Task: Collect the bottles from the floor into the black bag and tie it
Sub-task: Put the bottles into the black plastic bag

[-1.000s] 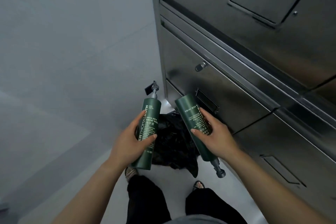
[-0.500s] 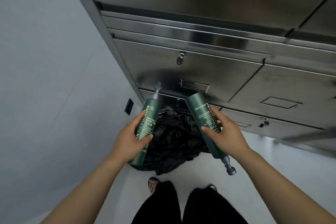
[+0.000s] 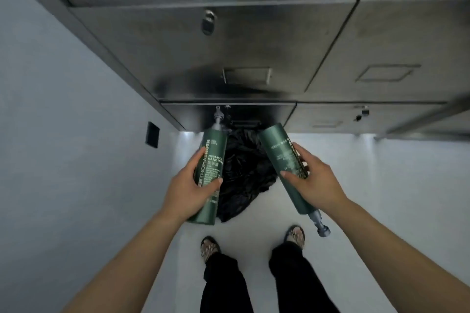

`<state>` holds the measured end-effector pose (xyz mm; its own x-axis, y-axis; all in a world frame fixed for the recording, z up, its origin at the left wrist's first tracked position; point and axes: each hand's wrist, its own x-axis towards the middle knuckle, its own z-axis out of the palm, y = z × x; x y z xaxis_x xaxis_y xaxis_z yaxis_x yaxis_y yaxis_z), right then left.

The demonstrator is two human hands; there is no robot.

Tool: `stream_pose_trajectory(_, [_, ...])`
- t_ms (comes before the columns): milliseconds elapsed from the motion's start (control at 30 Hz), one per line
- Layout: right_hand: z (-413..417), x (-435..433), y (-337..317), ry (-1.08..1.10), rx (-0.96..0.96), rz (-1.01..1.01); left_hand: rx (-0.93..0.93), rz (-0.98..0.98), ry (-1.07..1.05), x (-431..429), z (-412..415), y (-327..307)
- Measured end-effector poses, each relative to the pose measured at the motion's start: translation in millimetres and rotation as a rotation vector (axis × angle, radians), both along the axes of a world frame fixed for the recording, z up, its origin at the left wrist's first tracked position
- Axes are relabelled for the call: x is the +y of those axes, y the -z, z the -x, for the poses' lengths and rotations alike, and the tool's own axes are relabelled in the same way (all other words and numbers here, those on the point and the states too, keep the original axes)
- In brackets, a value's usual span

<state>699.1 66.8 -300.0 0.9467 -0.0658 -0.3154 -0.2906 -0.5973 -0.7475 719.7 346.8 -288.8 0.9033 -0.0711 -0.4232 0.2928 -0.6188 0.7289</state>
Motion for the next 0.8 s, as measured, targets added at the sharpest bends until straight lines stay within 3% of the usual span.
stream_pose_trajectory(233, [-0.2,40.5,136.0,0.113,0.001,-0.059,0.052,-0.08,0.168,25.3,-15.9,132.1])
stream_pose_trajectory(367, [-16.0,44.6,236.7,0.034,-0.032,-0.062,-0.036,-0.132,0.176,37.1,-19.1,227.7])
stream_pose_trajectory(633, [-58.4,2.1,426.1,-0.041,-0.228,0.123,-0.155,-0.116,0.18,29.2,-25.5,434.2])
stream_pose_trajectory(800, [-94.0,-1.6,532.8,-0.092,-0.336,0.151,-0.33,-0.177,0.212,24.6,-50.4,536.2])
